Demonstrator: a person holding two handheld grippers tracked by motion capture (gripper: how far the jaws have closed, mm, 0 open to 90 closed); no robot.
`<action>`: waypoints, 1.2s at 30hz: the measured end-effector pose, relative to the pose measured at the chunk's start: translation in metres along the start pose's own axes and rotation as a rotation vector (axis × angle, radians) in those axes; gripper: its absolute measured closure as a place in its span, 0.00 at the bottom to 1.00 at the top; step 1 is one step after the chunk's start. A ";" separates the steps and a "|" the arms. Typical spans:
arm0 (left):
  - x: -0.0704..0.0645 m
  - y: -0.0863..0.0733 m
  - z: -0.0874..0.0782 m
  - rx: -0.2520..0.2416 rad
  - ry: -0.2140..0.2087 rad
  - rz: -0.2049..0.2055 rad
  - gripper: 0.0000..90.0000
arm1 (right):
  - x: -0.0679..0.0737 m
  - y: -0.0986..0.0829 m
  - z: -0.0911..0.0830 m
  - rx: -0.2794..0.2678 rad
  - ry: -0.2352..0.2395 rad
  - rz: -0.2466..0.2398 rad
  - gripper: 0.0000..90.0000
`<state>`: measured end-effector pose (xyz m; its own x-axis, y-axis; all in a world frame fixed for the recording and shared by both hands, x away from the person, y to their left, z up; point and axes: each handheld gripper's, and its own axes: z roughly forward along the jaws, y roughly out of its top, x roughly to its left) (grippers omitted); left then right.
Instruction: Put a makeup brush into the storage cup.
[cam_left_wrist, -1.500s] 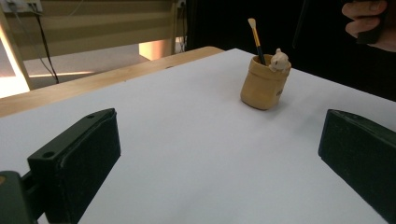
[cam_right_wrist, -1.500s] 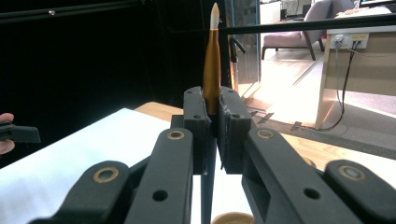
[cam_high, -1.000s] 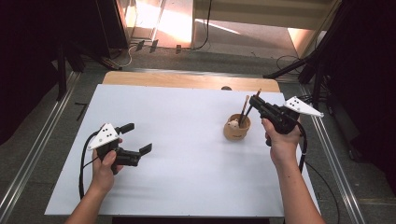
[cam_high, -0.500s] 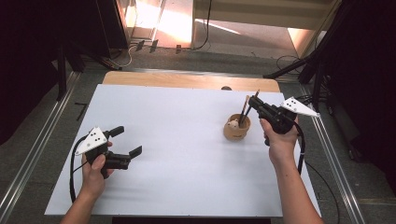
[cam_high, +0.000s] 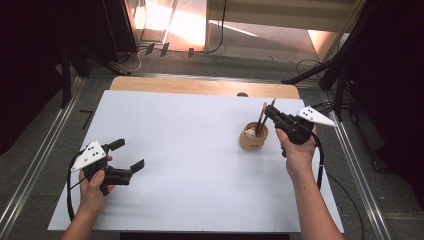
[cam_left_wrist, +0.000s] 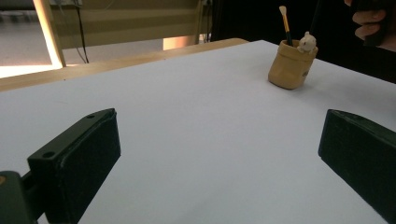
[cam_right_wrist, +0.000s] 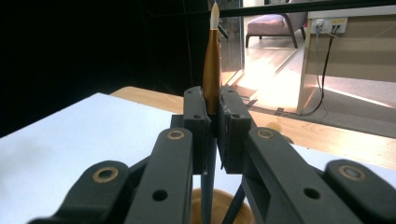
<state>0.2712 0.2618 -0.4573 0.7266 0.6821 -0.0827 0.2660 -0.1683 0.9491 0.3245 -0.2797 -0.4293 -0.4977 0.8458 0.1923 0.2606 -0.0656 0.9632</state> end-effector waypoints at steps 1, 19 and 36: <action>0.000 -0.001 -0.001 0.000 0.001 -0.005 0.00 | 0.000 -0.001 0.000 -0.001 -0.002 -0.004 0.94; 0.008 -0.010 -0.017 -0.009 0.029 -0.020 0.00 | -0.001 -0.011 0.009 0.024 -0.021 0.001 0.94; 0.015 -0.012 -0.024 -0.028 0.041 -0.035 0.00 | -0.007 -0.022 0.008 0.032 -0.044 0.048 0.76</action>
<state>0.2632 0.2911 -0.4629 0.6906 0.7157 -0.1043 0.2729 -0.1244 0.9540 0.3290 -0.2796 -0.4532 -0.4472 0.8645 0.2292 0.3105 -0.0903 0.9463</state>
